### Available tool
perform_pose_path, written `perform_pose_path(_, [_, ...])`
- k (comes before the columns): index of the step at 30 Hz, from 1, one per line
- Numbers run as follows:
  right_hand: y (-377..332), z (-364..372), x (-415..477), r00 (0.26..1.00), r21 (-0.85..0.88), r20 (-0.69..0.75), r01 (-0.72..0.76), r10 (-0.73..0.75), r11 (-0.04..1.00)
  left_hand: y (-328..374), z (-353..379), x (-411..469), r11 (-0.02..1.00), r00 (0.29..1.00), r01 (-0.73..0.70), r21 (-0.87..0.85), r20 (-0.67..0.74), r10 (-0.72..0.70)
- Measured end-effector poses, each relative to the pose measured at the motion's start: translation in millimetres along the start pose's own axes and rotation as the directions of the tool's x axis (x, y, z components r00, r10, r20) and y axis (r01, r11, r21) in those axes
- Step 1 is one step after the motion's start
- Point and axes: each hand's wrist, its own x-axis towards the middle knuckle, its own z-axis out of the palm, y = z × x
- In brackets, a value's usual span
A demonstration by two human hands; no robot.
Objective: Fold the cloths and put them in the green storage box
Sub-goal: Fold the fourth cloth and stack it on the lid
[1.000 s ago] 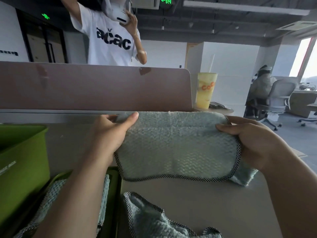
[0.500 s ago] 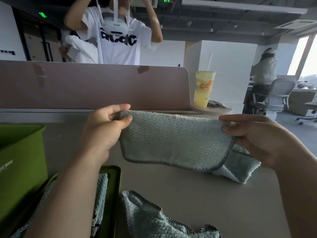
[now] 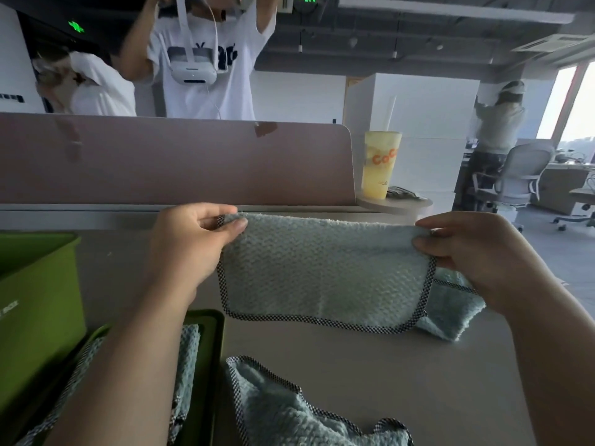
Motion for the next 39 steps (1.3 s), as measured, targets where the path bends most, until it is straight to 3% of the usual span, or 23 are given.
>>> perform_pose_path(10, [6, -7, 6, 0.998, 0.009, -0.026, 0.055, -0.055, 0.998, 1, -1, 1, 1.000, 1.000, -0.006, -0.018, 0.007, 0.006])
perform_pose_path(29, [7, -20, 6, 1.000, -0.093, -0.012, 0.025, -0.026, 0.995, 10, 0, -2, 0.997, 0.999, -0.049, -0.055, 0.000, 0.049])
perform_pose_path(33, [10, -20, 6, 1.000, -0.207, 0.014, -0.015, 0.019, 0.978, 25, 3, -7, 0.978, 0.992, -0.121, -0.171, 0.003, 0.124])
perform_pose_path(36, [14, -18, 8, 0.990, -0.342, 0.035, -0.117, 0.137, 0.932, 39, 6, -15, 0.953, 0.986, -0.150, -0.263, 0.031, 0.164])
perform_pose_path(39, [16, -11, 9, 0.962, -0.685, 0.055, -0.159, 0.268, 0.711, 52, 11, -27, 0.948, 0.976, -0.148, -0.281, 0.112, 0.185])
